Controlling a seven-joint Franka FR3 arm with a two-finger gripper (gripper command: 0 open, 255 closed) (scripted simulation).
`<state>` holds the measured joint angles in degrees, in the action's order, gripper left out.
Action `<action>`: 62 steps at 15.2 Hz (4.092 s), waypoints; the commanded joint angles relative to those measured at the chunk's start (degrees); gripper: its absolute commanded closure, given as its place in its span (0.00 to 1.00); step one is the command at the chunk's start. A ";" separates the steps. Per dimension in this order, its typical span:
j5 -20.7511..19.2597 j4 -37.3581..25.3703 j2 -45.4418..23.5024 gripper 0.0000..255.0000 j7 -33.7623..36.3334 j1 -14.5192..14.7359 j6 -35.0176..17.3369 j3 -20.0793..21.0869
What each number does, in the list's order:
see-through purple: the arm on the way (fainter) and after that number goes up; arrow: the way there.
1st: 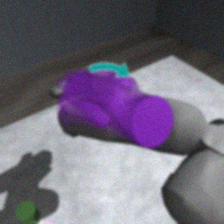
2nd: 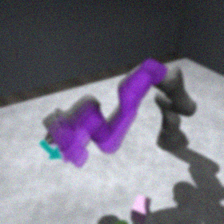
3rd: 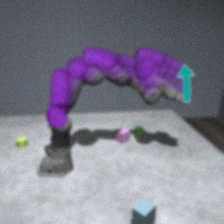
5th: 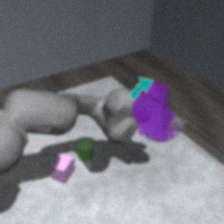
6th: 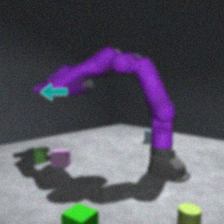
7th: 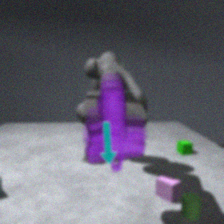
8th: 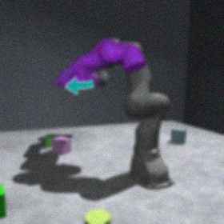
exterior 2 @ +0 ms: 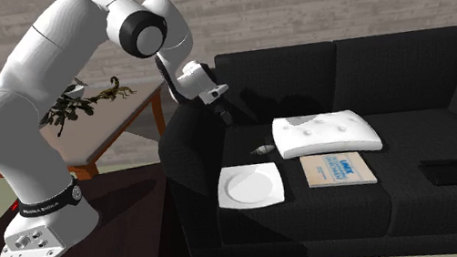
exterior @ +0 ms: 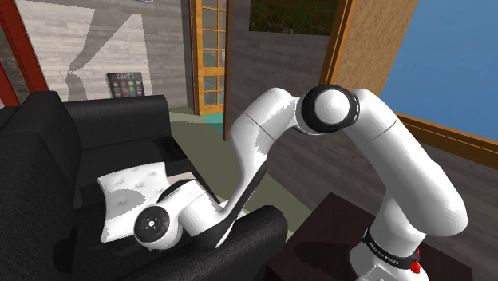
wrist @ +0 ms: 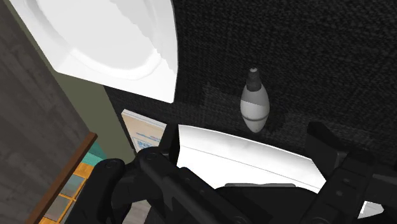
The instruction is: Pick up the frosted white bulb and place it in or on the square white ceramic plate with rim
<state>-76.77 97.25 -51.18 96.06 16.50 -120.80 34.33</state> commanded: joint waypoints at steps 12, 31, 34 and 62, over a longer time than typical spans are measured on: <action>-2.06 -5.98 -6.54 0.00 -0.13 2.68 -2.16 -4.41; 11.50 -21.70 -14.63 0.00 -21.11 -1.51 -2.15 -1.05; 17.65 -39.15 -25.51 0.00 -36.52 -0.56 2.58 1.63; 19.04 -50.36 -33.42 1.00 -42.44 1.69 3.62 1.64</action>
<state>-57.75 46.23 -85.18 53.47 18.41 -117.33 35.89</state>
